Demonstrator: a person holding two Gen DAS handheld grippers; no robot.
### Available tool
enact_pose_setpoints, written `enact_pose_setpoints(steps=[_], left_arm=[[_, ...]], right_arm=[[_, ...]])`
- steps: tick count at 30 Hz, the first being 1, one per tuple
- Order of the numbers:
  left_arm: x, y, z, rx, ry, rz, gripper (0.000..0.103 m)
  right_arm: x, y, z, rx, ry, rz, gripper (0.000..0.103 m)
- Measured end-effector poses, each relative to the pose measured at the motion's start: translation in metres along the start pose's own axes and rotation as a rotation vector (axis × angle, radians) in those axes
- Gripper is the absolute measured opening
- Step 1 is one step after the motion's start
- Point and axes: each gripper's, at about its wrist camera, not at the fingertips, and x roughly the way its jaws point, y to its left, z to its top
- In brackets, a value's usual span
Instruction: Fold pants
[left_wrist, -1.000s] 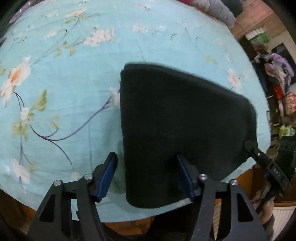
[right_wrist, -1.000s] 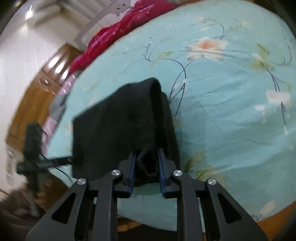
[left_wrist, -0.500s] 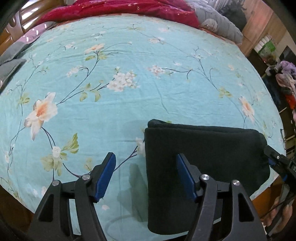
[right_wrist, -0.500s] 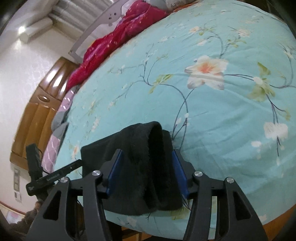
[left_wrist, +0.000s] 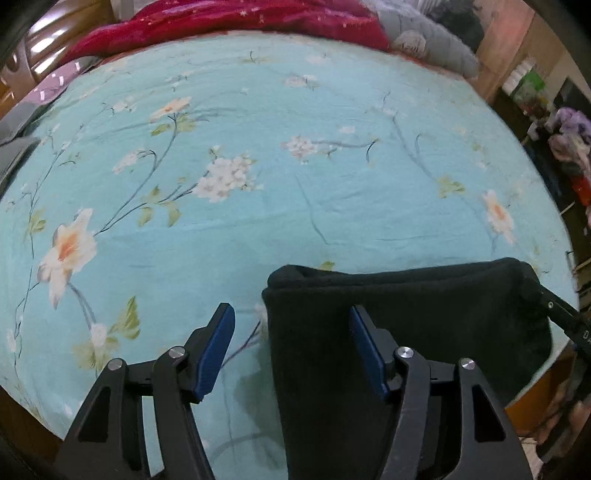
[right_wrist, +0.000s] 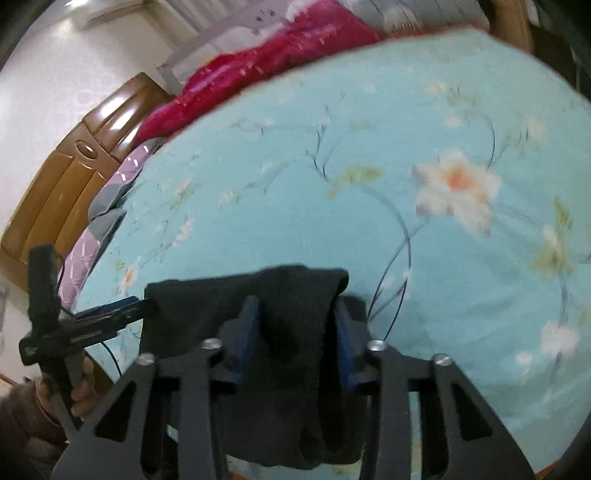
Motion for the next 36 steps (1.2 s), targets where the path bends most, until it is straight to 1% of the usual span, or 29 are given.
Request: enact_pose_setpoints(steps=[2, 3, 4, 7, 8, 10, 12, 15, 16, 18, 19, 21, 22, 23, 24, 25, 26, 27, 28, 31, 34, 36], left_arm=[[0.007, 0.0, 0.002, -0.016, 0.018, -0.018, 0.064], [0.006, 0.002, 0.002, -0.02, 0.023, -0.022, 0.064], [0.003, 0.004, 0.002, -0.024, 0.028, -0.036, 0.064], [-0.007, 0.016, -0.001, -0.047, 0.054, -0.094, 0.064], [-0.009, 0.021, -0.004, -0.055, 0.066, -0.114, 0.063], [-0.011, 0.031, -0.012, -0.083, 0.093, -0.16, 0.065], [-0.008, 0.037, -0.02, -0.118, 0.122, -0.208, 0.07], [0.0, 0.04, -0.034, -0.163, 0.197, -0.268, 0.07], [-0.001, 0.039, -0.038, -0.162, 0.213, -0.283, 0.07], [-0.012, 0.035, -0.04, -0.125, 0.183, -0.285, 0.07], [-0.021, 0.031, -0.038, -0.085, 0.155, -0.271, 0.07], [-0.039, 0.011, -0.027, 0.061, 0.103, -0.26, 0.07], [-0.047, -0.004, -0.018, 0.153, 0.082, -0.257, 0.072], [-0.052, -0.018, -0.01, 0.23, 0.071, -0.265, 0.075], [-0.055, -0.035, 0.0, 0.317, 0.065, -0.283, 0.08], [-0.056, -0.053, 0.01, 0.415, 0.063, -0.304, 0.08], [-0.054, -0.069, 0.017, 0.492, 0.072, -0.321, 0.08], [-0.05, -0.086, 0.025, 0.571, 0.098, -0.342, 0.08], [-0.043, -0.102, 0.031, 0.641, 0.136, -0.356, 0.08], [-0.015, -0.144, 0.04, 0.805, 0.271, -0.354, 0.08], [0.009, -0.167, 0.037, 0.911, 0.34, -0.326, 0.08], [0.024, -0.174, 0.032, 0.955, 0.371, -0.297, 0.08]], right_arm=[[0.014, -0.013, -0.001, 0.027, 0.059, -0.04, 0.038], [0.023, -0.021, -0.004, 0.039, 0.089, -0.057, 0.04], [0.022, -0.025, -0.006, 0.06, 0.082, -0.038, 0.041], [0.007, -0.036, -0.005, 0.155, 0.045, 0.069, 0.043], [0.001, -0.039, -0.006, 0.176, 0.033, 0.089, 0.044], [-0.01, -0.045, -0.009, 0.207, 0.022, 0.095, 0.046], [-0.014, -0.051, -0.015, 0.235, 0.041, 0.121, 0.052], [-0.016, -0.048, -0.025, 0.223, 0.075, 0.111, 0.053], [-0.017, -0.046, -0.029, 0.228, 0.083, 0.129, 0.053], [-0.024, -0.043, -0.04, 0.248, 0.076, 0.144, 0.053], [-0.028, -0.043, -0.046, 0.261, 0.068, 0.147, 0.053], [-0.04, -0.043, -0.061, 0.29, 0.042, 0.15, 0.053], [-0.043, -0.044, -0.066, 0.31, 0.031, 0.154, 0.054], [-0.046, -0.045, -0.073, 0.337, 0.022, 0.163, 0.054], [-0.049, -0.045, -0.082, 0.377, 0.008, 0.182, 0.054], [-0.049, -0.045, -0.087, 0.401, -0.001, 0.193, 0.054], [-0.049, -0.044, -0.093, 0.427, -0.01, 0.203, 0.054], [-0.048, -0.042, -0.1, 0.452, -0.02, 0.215, 0.054], [-0.045, -0.041, -0.1, 0.463, -0.025, 0.226, 0.054], [-0.037, -0.036, -0.111, 0.512, -0.048, 0.247, 0.054], [-0.033, -0.034, -0.118, 0.571, -0.099, 0.306, 0.056], [-0.029, -0.033, -0.12, 0.577, -0.103, 0.317, 0.056]])
